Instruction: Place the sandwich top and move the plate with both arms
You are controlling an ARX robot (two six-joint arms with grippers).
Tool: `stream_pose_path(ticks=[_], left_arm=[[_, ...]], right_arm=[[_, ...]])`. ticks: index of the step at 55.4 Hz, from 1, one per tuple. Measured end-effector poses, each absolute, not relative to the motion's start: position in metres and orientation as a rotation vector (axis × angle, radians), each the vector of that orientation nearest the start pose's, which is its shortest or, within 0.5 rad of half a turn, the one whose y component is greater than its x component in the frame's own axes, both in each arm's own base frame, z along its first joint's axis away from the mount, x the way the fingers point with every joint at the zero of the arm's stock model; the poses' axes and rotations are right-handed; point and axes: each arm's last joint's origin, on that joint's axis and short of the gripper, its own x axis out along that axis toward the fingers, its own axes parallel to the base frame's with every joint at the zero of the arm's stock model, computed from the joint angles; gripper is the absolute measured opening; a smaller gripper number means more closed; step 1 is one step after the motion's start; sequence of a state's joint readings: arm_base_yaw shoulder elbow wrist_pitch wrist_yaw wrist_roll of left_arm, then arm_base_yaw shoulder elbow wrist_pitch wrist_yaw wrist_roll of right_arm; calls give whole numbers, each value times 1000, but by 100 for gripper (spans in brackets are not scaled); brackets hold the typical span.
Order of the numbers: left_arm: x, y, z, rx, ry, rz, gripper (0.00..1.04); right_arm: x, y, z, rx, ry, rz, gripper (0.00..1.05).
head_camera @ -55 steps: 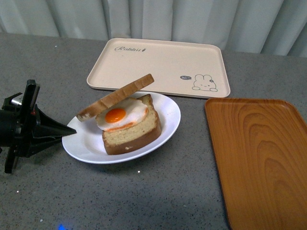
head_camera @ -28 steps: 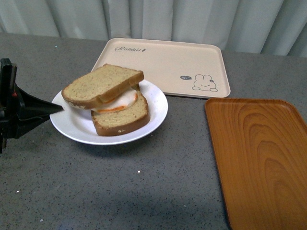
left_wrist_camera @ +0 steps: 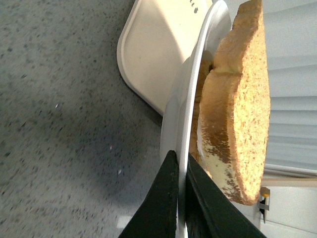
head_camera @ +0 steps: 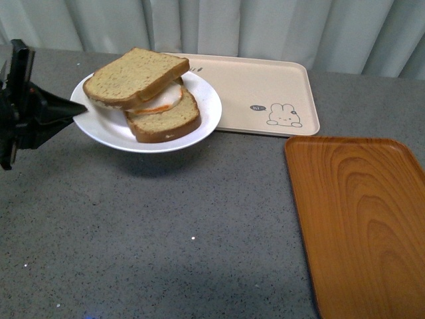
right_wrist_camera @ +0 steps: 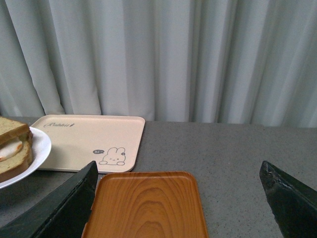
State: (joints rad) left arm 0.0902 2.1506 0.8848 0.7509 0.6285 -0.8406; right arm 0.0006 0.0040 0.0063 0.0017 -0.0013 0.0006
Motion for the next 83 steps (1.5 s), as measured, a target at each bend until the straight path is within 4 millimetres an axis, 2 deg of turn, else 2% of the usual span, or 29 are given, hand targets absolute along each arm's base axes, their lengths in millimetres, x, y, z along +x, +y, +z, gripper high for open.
stream_pose_path(ticks=[9, 23, 33, 40, 53, 62, 67, 77, 83], left_arm=[[401, -10, 67, -956, 674, -280, 4], [432, -48, 70, -980, 680, -255, 4], [453, -74, 58, -1006, 725, -188, 4], [466, -87, 50, -1024, 743, -164, 4], [486, -98, 52, -1041, 736, -155, 5], [482, -92, 51, -1040, 749, -151, 27], [471, -83, 52, -1037, 760, -144, 41], [436, -57, 71, -1008, 746, -115, 68], [399, -39, 96, -932, 701, -79, 87]], right_arm=[[98, 0, 166, 1, -4, 2, 96], [98, 0, 166, 1, -4, 2, 96], [98, 0, 166, 1, -4, 2, 96], [98, 0, 166, 1, -4, 2, 96], [98, 0, 166, 1, -4, 2, 96], [98, 0, 166, 1, -4, 2, 96], [98, 0, 166, 1, -4, 2, 96], [98, 0, 166, 1, -4, 2, 96], [98, 0, 166, 1, -4, 2, 96]])
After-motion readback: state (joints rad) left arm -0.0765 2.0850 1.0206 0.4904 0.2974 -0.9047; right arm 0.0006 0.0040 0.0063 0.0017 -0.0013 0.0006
